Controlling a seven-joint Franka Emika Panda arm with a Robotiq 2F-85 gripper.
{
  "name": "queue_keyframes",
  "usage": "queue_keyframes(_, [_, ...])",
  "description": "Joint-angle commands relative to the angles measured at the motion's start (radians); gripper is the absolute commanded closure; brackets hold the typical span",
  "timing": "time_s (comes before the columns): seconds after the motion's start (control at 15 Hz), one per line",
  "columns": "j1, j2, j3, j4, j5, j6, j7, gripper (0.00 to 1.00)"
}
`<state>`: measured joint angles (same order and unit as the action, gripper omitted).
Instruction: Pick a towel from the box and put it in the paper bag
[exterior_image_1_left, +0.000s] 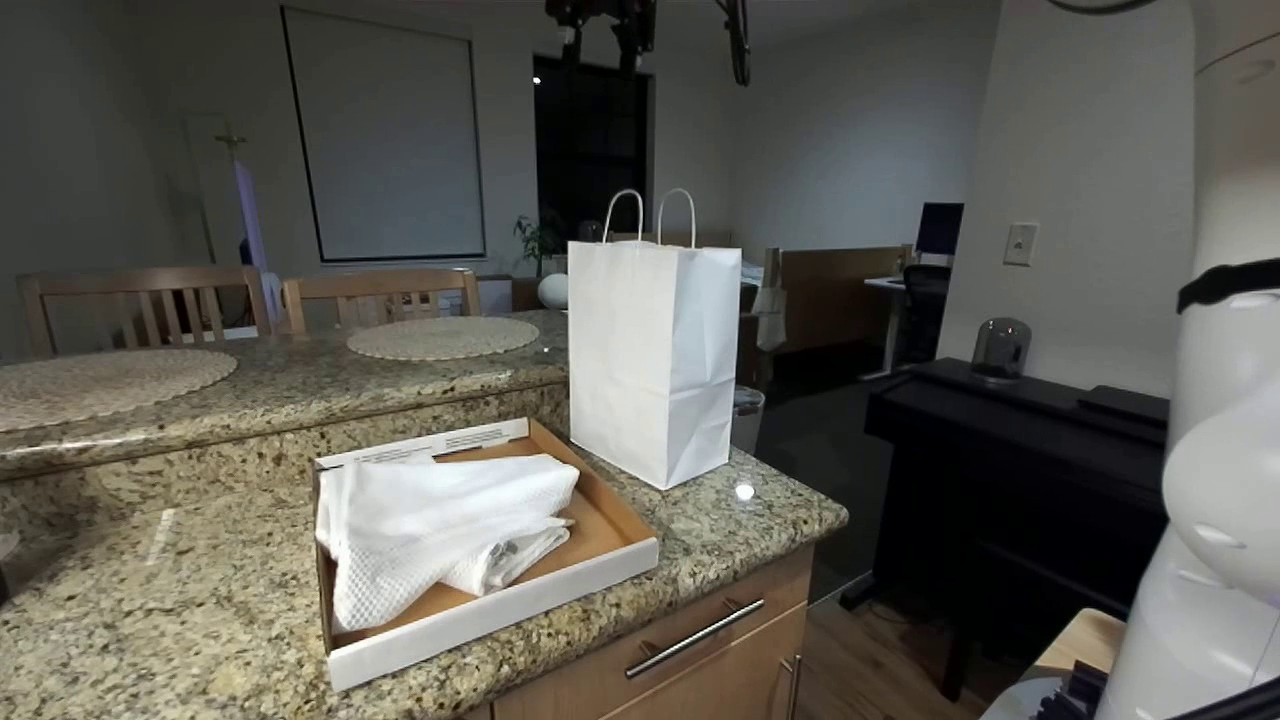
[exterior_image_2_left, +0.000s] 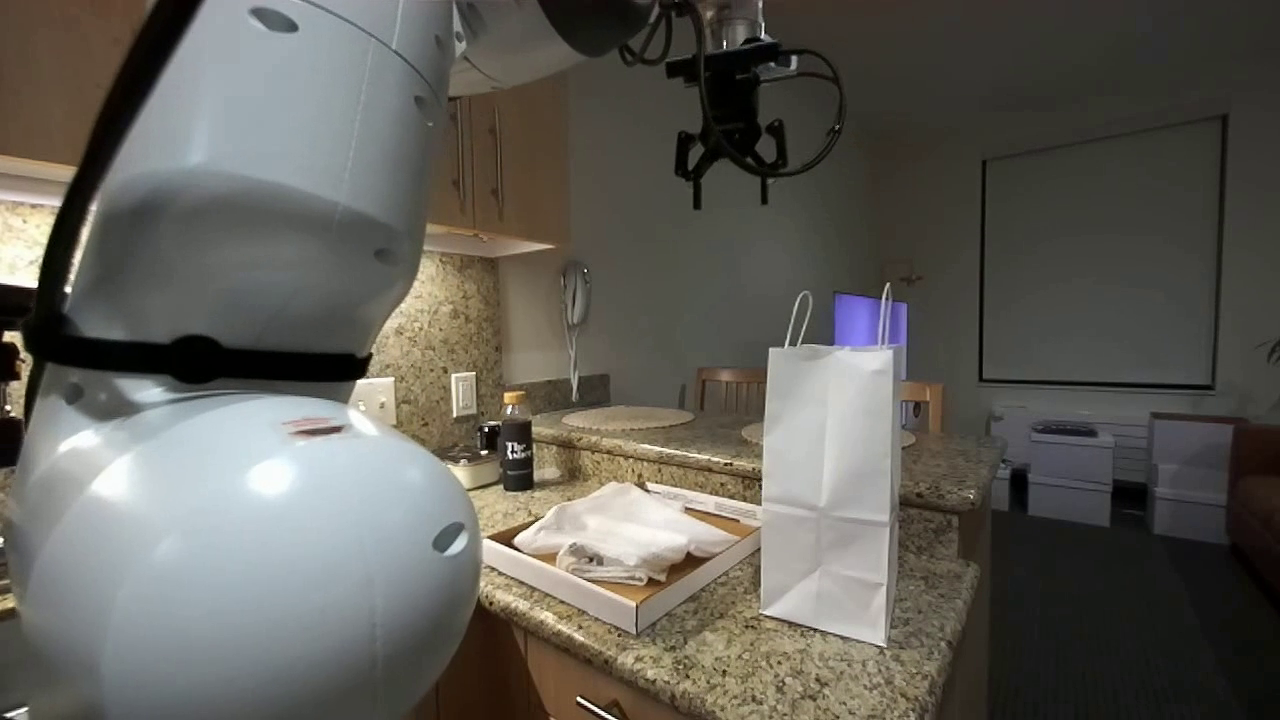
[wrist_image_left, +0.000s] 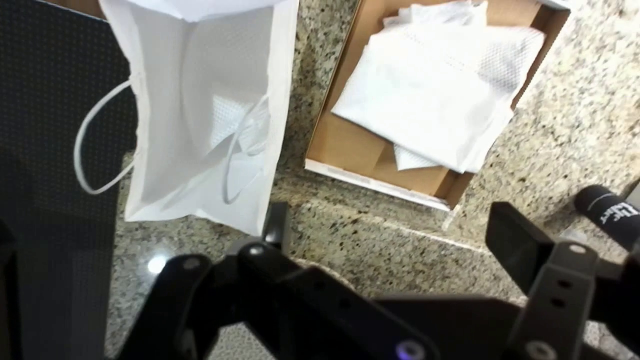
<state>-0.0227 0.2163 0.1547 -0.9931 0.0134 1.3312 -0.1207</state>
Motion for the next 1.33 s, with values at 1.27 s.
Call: queue_keyframes(1.27, [0.185, -0.292, 0.063, -0.778, 0.102, 0.414, 0.112, 0.00])
